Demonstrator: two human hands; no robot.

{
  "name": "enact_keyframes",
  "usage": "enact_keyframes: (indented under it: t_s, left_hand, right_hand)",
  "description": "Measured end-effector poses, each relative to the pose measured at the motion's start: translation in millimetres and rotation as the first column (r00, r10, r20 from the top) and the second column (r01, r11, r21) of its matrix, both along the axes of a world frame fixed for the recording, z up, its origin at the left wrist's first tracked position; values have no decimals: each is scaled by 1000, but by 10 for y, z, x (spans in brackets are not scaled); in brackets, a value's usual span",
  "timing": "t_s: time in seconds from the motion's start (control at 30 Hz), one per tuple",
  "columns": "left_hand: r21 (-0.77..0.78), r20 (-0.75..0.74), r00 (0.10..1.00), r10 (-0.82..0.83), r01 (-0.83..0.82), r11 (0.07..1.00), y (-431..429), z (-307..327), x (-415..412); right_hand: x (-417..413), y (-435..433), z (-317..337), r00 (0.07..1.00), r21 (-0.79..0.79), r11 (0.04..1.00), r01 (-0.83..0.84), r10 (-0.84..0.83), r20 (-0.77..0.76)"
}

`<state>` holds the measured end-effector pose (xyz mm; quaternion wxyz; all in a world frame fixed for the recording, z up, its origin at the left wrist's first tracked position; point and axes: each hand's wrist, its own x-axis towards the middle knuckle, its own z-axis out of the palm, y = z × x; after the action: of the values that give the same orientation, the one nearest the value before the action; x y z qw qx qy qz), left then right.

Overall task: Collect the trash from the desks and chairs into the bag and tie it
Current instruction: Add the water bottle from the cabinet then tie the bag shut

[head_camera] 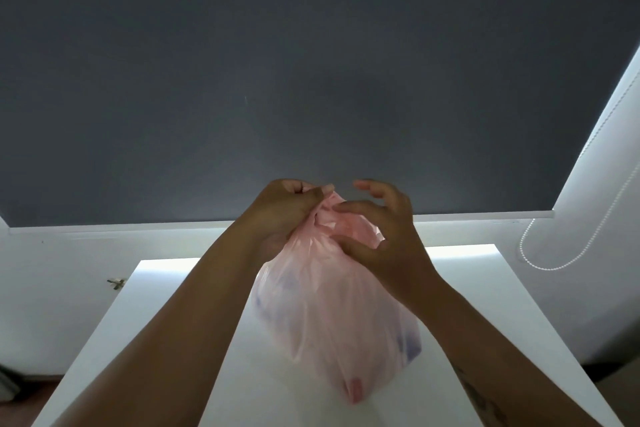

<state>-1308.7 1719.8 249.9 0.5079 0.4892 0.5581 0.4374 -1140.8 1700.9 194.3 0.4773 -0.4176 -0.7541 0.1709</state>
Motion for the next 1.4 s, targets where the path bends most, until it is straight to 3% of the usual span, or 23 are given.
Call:
enact_keyframes:
  t_s: [0.07,0.2,0.23,0.27,0.3,0.33,0.37,0.4,0.47,0.53,0.67,0.83,1.0,1.13,1.23,1.33,1.4]
  left_hand:
    - [-47,66,998,-8,11,999,-8,-5,10]
    - [-65,186,983,-9,22,998,-40,-32,6]
    - [-53,203,979,-11,22,998,-68,-37,-19]
    - [-32,215,976,-20,28,999,-105,-50,-52]
    - [-4,219,975,-35,37,999,-149,-65,-83]
    - [30,203,978,-47,42,999,-198,-87,-99]
    - [64,156,987,-41,31,997,-244,-114,-98]
    - [96,82,997,0,-8,995,-273,-140,-80]
    - [153,-23,987,156,-151,977,-272,-185,-43]
    - [181,-19,972,236,-229,957,-273,-198,-20]
    - [170,48,971,234,-239,956,-280,-218,-38]
    - [187,145,876,460,-481,857,-181,-355,-420]
    - [180,143,853,501,-520,835,-168,-481,-541]
    - [188,141,847,513,-532,826,-166,-508,-610]
    - [215,116,836,537,-549,808,-174,-533,-637]
    - [322,59,819,571,-557,765,-181,-632,-559]
    - [354,20,851,525,-497,793,-183,-743,-505]
  right_hand:
    - [-48,42,-80,997,83,995,50,-55,62]
    - [-168,71,-85,969,286,926,248,-234,-81]
    - [-176,65,-68,955,199,941,273,-241,-171]
    - [-178,40,-27,926,3,972,234,-222,-304]
    - [-180,1,35,860,-231,970,79,-184,-476]
    - [-177,-23,74,755,-399,906,-143,-161,-636]
    - [-167,-44,90,657,-460,833,-308,-164,-736]
    - [-160,-54,94,633,-479,802,-358,-168,-755]
    - [-163,-68,106,672,-478,822,-310,-167,-722]
    - [-168,-71,123,671,-463,836,-294,-164,-723]
    - [-123,-36,120,659,-459,823,-335,-144,-739]
    - [153,88,88,534,-451,847,-283,-251,-807]
    - [289,165,35,401,-468,833,-294,-337,-852]
    - [297,174,42,414,-472,836,-279,-339,-845]
    - [272,172,28,475,-501,832,-239,-350,-807]
    - [131,136,36,675,-536,835,-127,-323,-663]
    - [-56,74,45,837,-513,856,-63,-235,-494]
